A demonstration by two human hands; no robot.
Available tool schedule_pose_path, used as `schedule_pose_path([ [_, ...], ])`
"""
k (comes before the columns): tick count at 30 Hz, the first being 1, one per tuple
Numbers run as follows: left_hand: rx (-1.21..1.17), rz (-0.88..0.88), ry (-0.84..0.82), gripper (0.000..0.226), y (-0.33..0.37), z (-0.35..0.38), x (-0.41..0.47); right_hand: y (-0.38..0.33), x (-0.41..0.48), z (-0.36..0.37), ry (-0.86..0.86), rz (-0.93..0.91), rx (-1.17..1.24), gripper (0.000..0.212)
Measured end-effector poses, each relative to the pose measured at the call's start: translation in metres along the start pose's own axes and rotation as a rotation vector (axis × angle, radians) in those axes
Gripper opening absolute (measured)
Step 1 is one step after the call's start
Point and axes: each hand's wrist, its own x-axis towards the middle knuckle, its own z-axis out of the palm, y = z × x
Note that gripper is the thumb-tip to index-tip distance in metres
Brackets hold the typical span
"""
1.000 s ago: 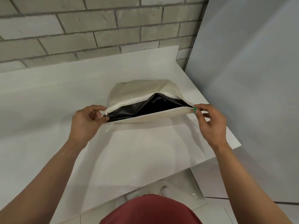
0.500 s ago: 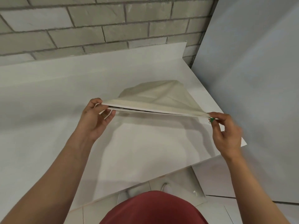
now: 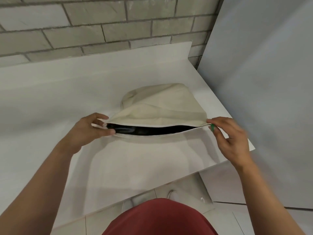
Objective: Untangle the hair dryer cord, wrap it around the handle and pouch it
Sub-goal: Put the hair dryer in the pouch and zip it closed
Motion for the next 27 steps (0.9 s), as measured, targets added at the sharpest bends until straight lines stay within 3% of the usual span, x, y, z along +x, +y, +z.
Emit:
schedule_pose_path([
  [2,0.221,0.139,0.144,0.057,0.018,0.006,-0.008,-0.007,0.005,0.000,-0.014,-0.027,-0.008,0.024],
  [4,0.246,0.384,0.329,0.039,0.049,0.029,-0.025,-0.016,0.009,0.000,-0.014,-0.040,-0.009,0.022],
  [6,0.081,0.554,0.263,0.021,0.085,0.063,-0.045,-0.023,0.013,0.000,0.002,-0.040,-0.006,0.017],
  [8,0.029,0.634,0.081,0.023,0.117,0.104,-0.062,-0.027,0.016,0.002,0.013,-0.053,-0.006,0.015],
  [14,0.182,0.647,-0.114,0.034,0.166,0.173,-0.064,-0.031,0.015,0.004,-0.014,-0.057,0.065,0.019],
  [22,0.348,0.807,-0.093,0.016,0.162,0.169,-0.054,-0.031,0.014,0.001,-0.020,-0.015,0.031,0.016],
  [27,0.204,0.638,-0.119,0.010,0.154,0.165,-0.056,-0.033,0.011,0.002,-0.029,-0.020,0.051,0.015],
])
